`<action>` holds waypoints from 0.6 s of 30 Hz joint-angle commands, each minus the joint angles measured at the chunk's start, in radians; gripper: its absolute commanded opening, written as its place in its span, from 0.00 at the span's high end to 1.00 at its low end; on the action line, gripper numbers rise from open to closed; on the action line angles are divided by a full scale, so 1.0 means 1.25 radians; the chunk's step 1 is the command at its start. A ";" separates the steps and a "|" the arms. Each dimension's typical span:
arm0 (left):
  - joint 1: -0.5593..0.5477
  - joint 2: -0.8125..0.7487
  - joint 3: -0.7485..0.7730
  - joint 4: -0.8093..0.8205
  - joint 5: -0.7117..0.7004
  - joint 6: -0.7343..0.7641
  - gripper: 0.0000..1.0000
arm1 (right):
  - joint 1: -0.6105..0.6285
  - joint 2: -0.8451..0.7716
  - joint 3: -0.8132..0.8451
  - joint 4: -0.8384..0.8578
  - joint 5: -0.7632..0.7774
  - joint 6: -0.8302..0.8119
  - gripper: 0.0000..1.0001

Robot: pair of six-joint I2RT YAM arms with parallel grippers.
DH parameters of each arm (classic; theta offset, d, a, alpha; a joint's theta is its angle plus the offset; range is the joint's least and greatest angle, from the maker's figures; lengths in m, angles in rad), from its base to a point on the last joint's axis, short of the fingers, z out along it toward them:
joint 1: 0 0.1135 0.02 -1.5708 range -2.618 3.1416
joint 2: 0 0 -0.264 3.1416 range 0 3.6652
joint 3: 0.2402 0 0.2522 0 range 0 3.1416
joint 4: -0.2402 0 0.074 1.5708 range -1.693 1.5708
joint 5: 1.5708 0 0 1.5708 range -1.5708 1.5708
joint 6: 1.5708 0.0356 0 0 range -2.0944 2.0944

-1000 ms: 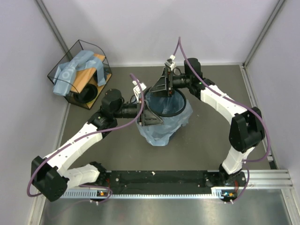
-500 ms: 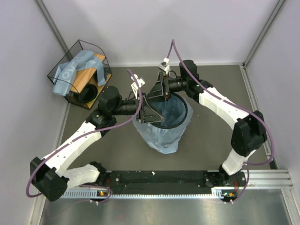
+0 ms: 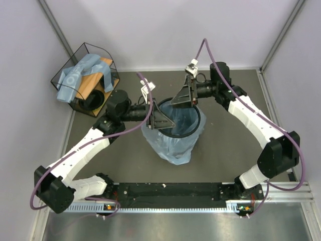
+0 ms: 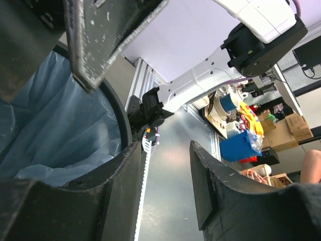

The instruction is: Put the trash bags into the trash bin

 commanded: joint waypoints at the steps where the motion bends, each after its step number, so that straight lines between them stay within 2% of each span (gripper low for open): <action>1: 0.000 0.020 0.025 0.010 0.003 -0.004 0.51 | -0.028 -0.030 -0.040 -0.073 -0.022 -0.066 0.30; 6: -0.007 0.032 -0.014 -0.045 -0.030 0.017 0.52 | -0.028 -0.006 -0.063 -0.073 -0.006 -0.089 0.31; 10: -0.007 0.041 -0.050 -0.204 -0.094 0.107 0.55 | -0.035 0.013 -0.081 -0.075 -0.005 -0.109 0.33; 13: 0.004 0.052 -0.057 -0.231 -0.106 0.144 0.56 | -0.039 0.023 -0.094 -0.080 -0.005 -0.128 0.34; 18: 0.004 0.048 0.008 -0.242 -0.077 0.182 0.56 | -0.040 0.023 -0.089 -0.080 -0.010 -0.128 0.34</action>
